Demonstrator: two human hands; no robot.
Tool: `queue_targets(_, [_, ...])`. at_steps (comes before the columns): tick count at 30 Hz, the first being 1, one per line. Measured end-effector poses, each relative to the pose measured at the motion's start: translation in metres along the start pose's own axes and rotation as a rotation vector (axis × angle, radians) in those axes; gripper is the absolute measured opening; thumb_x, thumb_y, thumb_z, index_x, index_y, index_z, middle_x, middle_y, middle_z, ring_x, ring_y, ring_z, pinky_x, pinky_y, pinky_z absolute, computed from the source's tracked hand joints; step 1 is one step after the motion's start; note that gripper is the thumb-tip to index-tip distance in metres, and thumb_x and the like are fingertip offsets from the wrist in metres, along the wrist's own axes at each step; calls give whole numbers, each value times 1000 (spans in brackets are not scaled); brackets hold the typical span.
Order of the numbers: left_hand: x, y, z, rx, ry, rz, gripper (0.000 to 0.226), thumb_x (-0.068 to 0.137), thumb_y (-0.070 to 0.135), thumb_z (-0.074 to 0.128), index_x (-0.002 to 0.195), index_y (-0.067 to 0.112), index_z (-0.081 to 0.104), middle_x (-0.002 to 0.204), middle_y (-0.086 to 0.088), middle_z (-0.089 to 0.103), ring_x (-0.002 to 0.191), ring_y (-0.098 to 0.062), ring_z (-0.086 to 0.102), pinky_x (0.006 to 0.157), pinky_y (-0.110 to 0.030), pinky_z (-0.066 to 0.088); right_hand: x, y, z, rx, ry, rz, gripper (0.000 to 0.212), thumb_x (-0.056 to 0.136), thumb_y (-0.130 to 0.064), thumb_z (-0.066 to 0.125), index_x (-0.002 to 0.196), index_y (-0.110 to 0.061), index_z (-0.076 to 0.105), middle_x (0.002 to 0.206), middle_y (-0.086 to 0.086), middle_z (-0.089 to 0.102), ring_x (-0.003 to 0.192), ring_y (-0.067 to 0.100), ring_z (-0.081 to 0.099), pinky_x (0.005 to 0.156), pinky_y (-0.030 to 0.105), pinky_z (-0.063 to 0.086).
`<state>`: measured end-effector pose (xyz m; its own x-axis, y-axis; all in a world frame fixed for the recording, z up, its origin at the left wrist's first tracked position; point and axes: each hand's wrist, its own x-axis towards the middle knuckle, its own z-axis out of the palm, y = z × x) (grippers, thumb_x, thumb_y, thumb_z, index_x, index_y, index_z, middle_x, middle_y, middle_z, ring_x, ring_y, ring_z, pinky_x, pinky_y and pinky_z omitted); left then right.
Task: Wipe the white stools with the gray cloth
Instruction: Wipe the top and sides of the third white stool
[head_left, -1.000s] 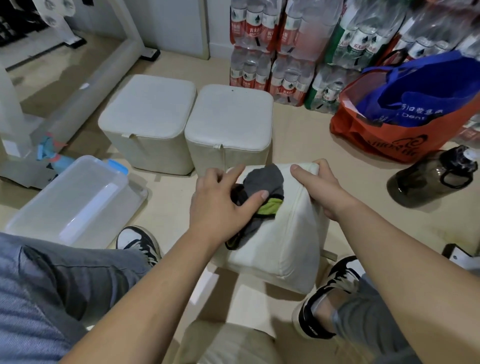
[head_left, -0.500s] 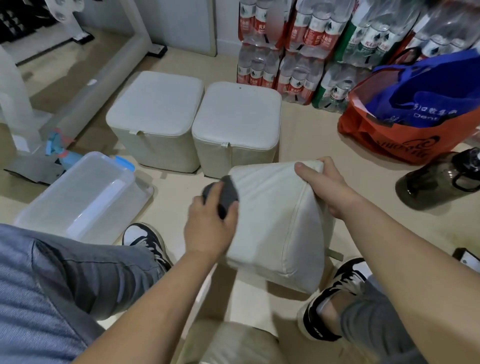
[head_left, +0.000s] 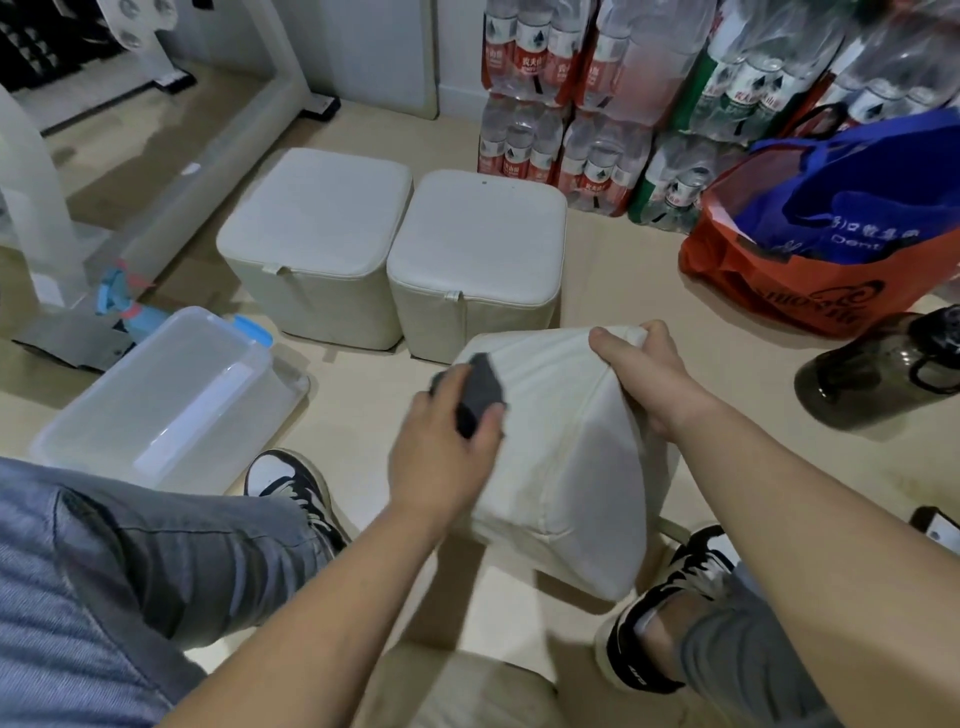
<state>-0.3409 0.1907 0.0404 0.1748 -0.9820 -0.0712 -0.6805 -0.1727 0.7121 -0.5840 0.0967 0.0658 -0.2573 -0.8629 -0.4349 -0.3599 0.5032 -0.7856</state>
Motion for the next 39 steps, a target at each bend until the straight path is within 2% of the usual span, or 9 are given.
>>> queue_targets(3, [4, -11, -6, -14, 12, -193, 66, 98, 60, 55, 155, 32, 37, 129, -7, 64, 117, -31, 63, 89, -39, 52, -4, -4, 3, -48, -20, -19, 72, 79, -71, 66, 132, -25, 45, 141, -5, 47, 136, 27, 46, 116, 52, 42])
queue_targets(10, [-25, 62, -1, -84, -144, 453, 59, 94, 59, 63, 146, 41, 44, 116, 4, 60, 101, -18, 61, 80, -40, 56, -17, -12, 13, -63, -79, -157, 49, 85, -83, 52, 95, -35, 50, 121, 2, 60, 125, 28, 56, 111, 51, 45])
queue_targets(18, [35, 7, -14, -141, 152, -270, 61, 99, 57, 55, 151, 31, 41, 125, -9, 64, 113, -32, 64, 84, -38, 52, -32, -20, 15, -119, -158, -195, 42, 89, -70, 53, 95, -28, 51, 116, -5, 59, 129, 27, 51, 108, 46, 43])
queue_targets(21, [15, 60, -8, -171, 105, -56, 59, 98, 56, 59, 149, 31, 44, 131, -1, 67, 117, -23, 64, 92, -36, 53, -43, -22, 19, -148, -126, -205, 46, 83, -75, 37, 103, -38, 54, 127, -10, 56, 138, 25, 45, 118, 51, 36])
queue_targets(24, [-9, 102, -2, -127, -1, 288, 63, 95, 57, 63, 151, 36, 41, 135, 2, 63, 118, -20, 62, 91, -37, 55, -49, -22, 19, 50, -229, -189, 88, 71, -80, 36, 144, -34, 55, 156, 6, 53, 149, 26, 45, 125, 51, 33])
queue_targets(26, [0, 93, -8, -31, 30, 354, 65, 93, 61, 61, 151, 40, 39, 129, 0, 62, 113, -23, 63, 86, -42, 57, -47, -19, 19, 70, -214, -186, 64, 82, -78, 38, 120, -36, 68, 132, -1, 67, 132, 22, 56, 121, 50, 38])
queue_targets(29, [16, 50, -16, 67, 120, 216, 64, 95, 59, 61, 152, 40, 41, 128, -4, 60, 111, -29, 62, 84, -42, 56, -42, -17, 19, -9, -139, -229, 30, 99, -56, 45, 83, -32, 54, 95, -11, 54, 112, 20, 49, 100, 42, 41])
queue_targets(35, [35, -33, -32, -26, 150, -339, 62, 98, 54, 55, 153, 28, 38, 123, -12, 68, 114, -39, 64, 89, -45, 54, -45, -14, 11, -16, -111, -173, 39, 84, -73, 62, 77, -36, 55, 102, -4, 62, 112, 24, 56, 86, 40, 42])
queue_targets(39, [5, 50, -18, -80, 126, 42, 58, 97, 51, 63, 150, 35, 44, 130, 0, 66, 113, -25, 64, 89, -37, 53, -53, -23, 23, -105, -94, -213, 42, 93, -71, 42, 90, -32, 56, 111, -6, 59, 124, 24, 50, 108, 48, 41])
